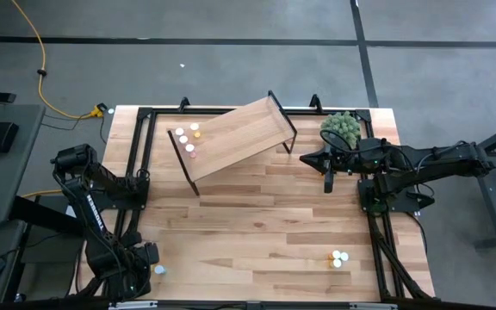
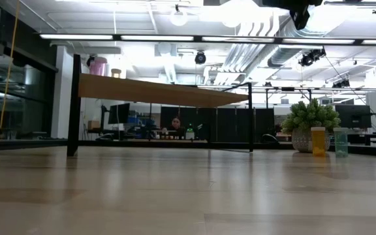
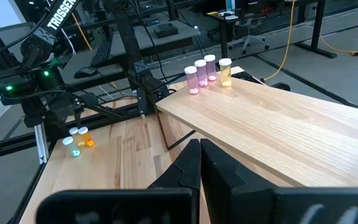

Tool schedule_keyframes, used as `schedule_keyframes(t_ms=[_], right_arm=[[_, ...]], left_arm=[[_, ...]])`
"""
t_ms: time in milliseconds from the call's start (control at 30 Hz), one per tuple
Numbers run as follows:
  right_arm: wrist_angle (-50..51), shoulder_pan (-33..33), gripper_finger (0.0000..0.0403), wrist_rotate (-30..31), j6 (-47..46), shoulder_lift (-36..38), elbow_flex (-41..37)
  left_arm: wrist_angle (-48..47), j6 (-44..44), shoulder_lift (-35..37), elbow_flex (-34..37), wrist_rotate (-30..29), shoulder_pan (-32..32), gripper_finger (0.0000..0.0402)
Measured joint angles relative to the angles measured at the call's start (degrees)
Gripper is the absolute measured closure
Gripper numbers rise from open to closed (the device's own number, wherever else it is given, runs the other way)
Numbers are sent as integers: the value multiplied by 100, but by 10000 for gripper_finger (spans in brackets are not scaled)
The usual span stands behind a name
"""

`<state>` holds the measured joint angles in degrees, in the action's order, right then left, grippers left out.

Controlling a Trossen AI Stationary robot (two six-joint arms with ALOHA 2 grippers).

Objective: Pick and place medicine bottles onto shelf by color
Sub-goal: Put the left yellow pill bottle on the shelf aligned with the other yellow pill bottle

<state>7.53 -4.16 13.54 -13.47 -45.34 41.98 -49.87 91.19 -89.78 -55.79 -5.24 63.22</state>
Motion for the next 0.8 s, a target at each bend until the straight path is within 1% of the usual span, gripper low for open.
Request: schedule_keyframes(t_ms=[233,400,500,600,700,800], right_arm=[[-2,1,403,0,0,0,0],[-2,0,403,0,0,0,0],[-2,0,403,1,2,0,0],[-2,1,403,0,2,0,0],[-5,0,403,1,-41,0,0],[-34,0,403,-17,-172,0,0]], left_arm=[[2,12,186,-2,9,0,285],[2,14,657,-2,79,0,286],[2,-35,1186,-3,43,-31,286],[4,-116,1856,-2,-162,-175,286],[5,-264,2544,-5,-412,-492,286],[4,-607,3121,-7,-513,-1012,286]])
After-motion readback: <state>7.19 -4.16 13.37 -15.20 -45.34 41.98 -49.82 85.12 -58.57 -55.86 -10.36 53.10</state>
